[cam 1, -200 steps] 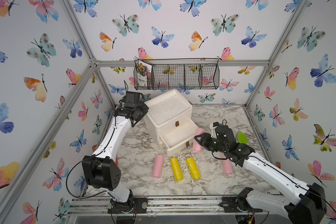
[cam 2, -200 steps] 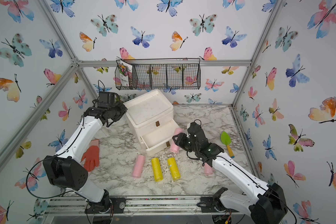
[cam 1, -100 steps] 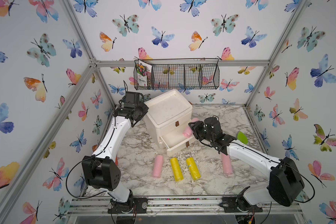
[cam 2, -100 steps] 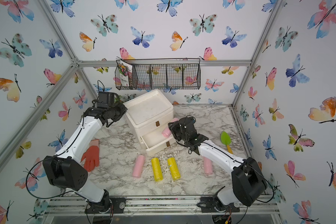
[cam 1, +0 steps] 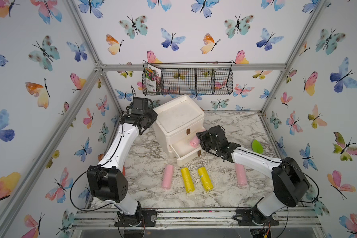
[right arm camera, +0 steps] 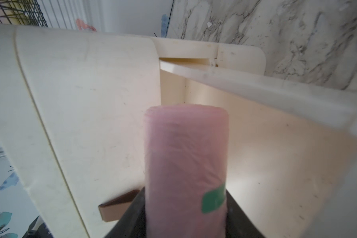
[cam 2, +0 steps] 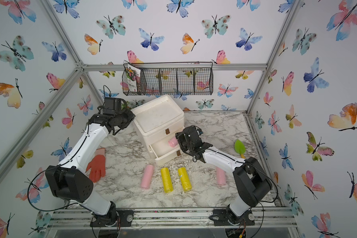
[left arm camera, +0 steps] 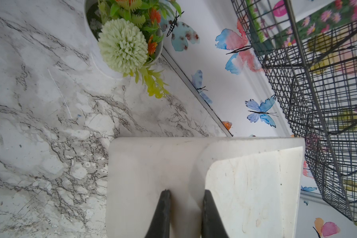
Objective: Sort the rolls of trash bags by color and place them into the drawer
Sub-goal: Place the roll of trash bags in the drawer.
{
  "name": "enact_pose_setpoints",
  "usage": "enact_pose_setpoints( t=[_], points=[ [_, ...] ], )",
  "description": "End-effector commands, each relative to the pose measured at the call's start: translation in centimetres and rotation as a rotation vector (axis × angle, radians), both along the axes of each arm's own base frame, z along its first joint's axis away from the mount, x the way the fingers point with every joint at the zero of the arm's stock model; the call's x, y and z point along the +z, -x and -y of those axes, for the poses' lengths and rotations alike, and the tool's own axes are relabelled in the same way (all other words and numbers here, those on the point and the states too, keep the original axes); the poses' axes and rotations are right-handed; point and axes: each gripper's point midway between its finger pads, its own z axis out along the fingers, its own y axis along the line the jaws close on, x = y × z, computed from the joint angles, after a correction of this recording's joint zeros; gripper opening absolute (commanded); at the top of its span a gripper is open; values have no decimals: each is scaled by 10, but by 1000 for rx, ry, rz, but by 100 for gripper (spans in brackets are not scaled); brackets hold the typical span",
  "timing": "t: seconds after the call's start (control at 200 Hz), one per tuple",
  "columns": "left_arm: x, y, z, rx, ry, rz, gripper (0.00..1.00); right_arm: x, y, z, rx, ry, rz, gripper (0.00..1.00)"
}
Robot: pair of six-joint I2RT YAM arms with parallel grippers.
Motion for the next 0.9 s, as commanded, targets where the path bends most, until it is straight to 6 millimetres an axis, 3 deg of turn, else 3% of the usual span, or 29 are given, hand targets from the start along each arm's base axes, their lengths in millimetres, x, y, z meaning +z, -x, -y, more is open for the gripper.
enact_pose_setpoints(
  t=[0.0,0.235,0.436,0.531,0.696,0.816,0.896],
  points=[
    [-39,-3,29,-53,136,-114,0,13,-8,-8,-14,-37,30,62],
    [-40,-2,28,-53,138,-117,0,11,-8,-13,8,-39,20,66],
    [-39,-2,25,-48,133,-115,0,25,5,11,-14,21,86,66],
    [-39,-2,24,-48,135,-116,0,40,16,36,-21,132,156,67],
    [-37,-2,21,-46,133,-112,0,65,46,104,-27,492,258,70],
    [-37,-1,19,-42,135,-114,0,53,71,149,16,704,206,73],
    [-37,0,18,-41,135,-115,0,35,86,175,43,836,132,75]
  ],
)
